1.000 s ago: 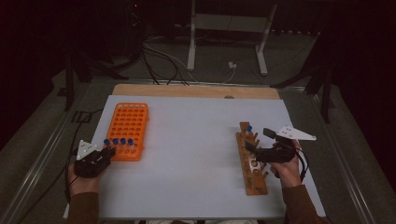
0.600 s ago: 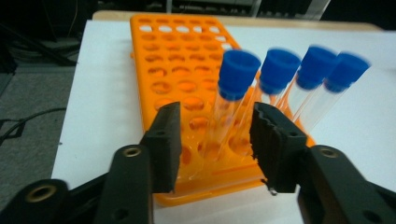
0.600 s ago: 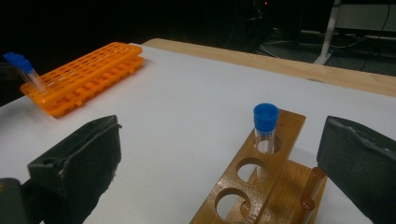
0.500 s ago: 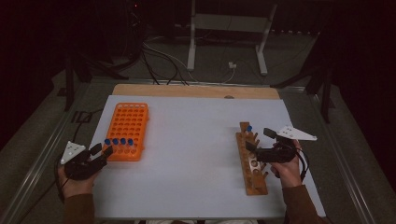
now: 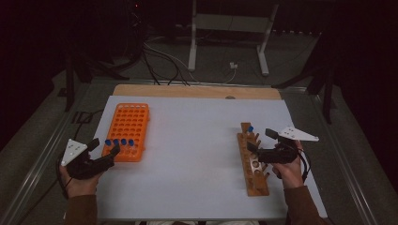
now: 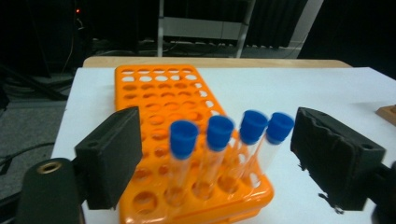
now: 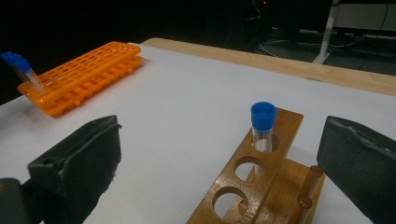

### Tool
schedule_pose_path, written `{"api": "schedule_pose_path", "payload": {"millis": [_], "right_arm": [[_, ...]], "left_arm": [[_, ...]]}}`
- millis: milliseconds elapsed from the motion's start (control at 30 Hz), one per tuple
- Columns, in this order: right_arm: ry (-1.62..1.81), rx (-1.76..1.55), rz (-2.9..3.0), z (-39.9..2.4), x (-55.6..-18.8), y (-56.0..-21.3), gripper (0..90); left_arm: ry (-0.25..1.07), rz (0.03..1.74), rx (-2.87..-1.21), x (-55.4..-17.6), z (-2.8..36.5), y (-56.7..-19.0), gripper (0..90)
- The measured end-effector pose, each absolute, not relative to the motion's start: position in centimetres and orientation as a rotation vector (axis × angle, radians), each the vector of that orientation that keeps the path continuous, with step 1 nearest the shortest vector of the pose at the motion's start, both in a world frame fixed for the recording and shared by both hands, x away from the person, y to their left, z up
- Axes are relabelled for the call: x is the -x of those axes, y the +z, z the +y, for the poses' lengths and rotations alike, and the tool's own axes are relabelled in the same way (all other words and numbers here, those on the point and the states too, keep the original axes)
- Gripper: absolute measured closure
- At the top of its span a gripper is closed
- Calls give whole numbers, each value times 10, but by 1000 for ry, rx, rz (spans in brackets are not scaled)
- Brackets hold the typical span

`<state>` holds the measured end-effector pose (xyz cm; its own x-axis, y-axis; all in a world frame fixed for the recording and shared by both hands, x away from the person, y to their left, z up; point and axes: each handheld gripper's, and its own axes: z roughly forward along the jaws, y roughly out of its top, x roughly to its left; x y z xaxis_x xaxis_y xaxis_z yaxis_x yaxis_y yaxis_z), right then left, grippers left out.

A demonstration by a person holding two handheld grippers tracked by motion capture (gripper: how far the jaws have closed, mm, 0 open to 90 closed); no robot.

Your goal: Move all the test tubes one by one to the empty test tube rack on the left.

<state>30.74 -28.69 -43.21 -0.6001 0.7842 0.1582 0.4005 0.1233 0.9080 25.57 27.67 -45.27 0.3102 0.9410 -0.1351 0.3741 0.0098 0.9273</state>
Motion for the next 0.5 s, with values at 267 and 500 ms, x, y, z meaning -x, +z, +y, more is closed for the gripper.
{"api": "schedule_pose_path", "payload": {"millis": [267, 500], "right_arm": [[1456, -1160, 2054, -287, -310, -436, 0], [1449, -1155, 2056, -285, -310, -436, 0]], "left_arm": [[682, 1179, -1601, -259, 255, -443, 31], [675, 1147, -1637, -264, 239, -444, 8]]}}
